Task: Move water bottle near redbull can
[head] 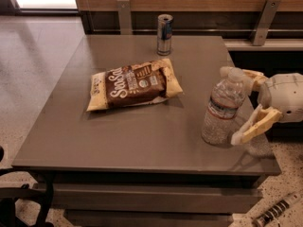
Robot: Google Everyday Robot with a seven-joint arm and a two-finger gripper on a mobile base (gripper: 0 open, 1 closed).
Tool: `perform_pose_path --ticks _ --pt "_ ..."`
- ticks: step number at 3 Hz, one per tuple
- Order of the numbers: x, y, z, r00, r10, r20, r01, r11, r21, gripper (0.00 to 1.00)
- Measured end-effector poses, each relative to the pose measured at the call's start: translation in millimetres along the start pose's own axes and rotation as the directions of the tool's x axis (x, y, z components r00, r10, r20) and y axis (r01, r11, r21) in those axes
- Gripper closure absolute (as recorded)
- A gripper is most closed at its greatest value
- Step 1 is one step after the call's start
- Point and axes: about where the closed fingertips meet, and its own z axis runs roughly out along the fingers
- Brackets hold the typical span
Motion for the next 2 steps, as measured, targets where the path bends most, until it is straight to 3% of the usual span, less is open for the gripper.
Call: perform_pose_path --ticks 1,2 --pt "4.6 6.2 12.3 0.999 0.030 0.040 -0.030 0.9994 -0.019 0.16" --pt "3.2 6.1 13.4 0.999 0.027 0.036 -0.026 0.9994 -0.022 0.38"
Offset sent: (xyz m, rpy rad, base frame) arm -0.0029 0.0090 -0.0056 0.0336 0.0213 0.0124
